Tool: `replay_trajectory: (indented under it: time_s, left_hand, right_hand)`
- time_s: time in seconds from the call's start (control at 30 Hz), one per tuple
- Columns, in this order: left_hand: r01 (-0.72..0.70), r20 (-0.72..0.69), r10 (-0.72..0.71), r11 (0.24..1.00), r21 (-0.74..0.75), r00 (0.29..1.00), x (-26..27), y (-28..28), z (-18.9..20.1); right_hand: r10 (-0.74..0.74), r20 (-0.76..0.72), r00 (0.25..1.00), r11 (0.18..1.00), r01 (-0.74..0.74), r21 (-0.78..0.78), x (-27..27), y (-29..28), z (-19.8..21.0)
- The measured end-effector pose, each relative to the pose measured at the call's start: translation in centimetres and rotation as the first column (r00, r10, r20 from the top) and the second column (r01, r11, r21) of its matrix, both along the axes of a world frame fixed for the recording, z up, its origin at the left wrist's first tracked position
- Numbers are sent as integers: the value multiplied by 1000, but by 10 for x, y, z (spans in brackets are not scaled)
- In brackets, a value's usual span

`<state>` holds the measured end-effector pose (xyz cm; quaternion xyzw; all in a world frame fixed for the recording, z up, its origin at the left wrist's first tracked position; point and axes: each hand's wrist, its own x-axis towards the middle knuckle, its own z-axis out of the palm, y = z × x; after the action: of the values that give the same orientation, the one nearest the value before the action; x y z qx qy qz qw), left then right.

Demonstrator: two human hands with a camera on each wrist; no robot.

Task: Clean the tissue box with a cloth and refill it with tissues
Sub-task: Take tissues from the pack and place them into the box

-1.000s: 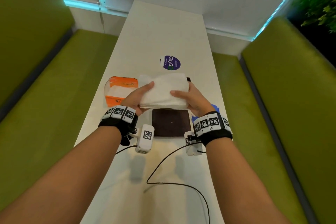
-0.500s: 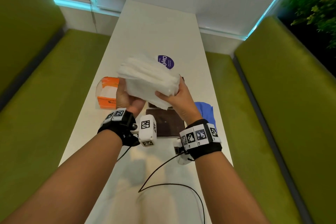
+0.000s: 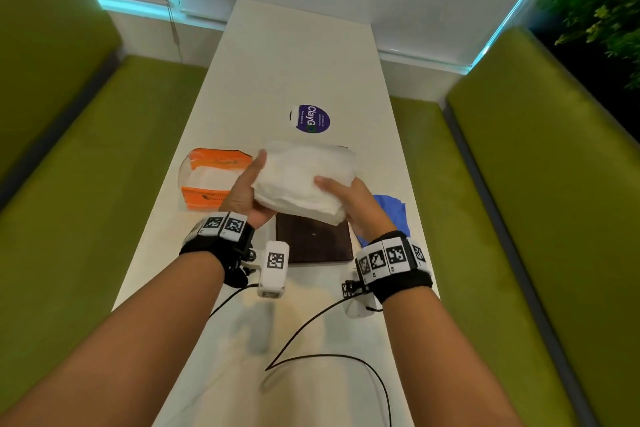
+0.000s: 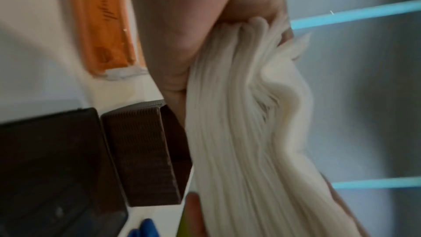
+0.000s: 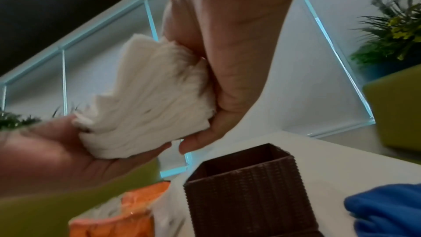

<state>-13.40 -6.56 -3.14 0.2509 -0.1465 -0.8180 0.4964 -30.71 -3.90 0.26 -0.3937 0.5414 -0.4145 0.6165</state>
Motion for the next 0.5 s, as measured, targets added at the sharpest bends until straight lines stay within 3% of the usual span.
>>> replay_trajectory:
  time_s: [0.13, 0.27, 0.4, 0.5]
  left_hand:
    - [34, 190, -55, 993, 112, 980, -4, -12, 3]
    - [88, 400, -141, 985, 148, 905, -10, -23, 7]
    - [31, 308, -90, 981, 193, 947, -14, -31, 6]
    - [83, 371, -159, 973, 213, 915, -16, -36, 4]
  right_hand:
    - [10, 3, 1000, 997, -11, 79, -13, -13, -6]
    - [114, -42, 993, 987, -108, 117, -21, -26, -6]
    - [89, -23, 996, 988, -85, 130, -26, -39, -8]
    - [24, -28, 999, 992, -20, 127, -29, -49, -14]
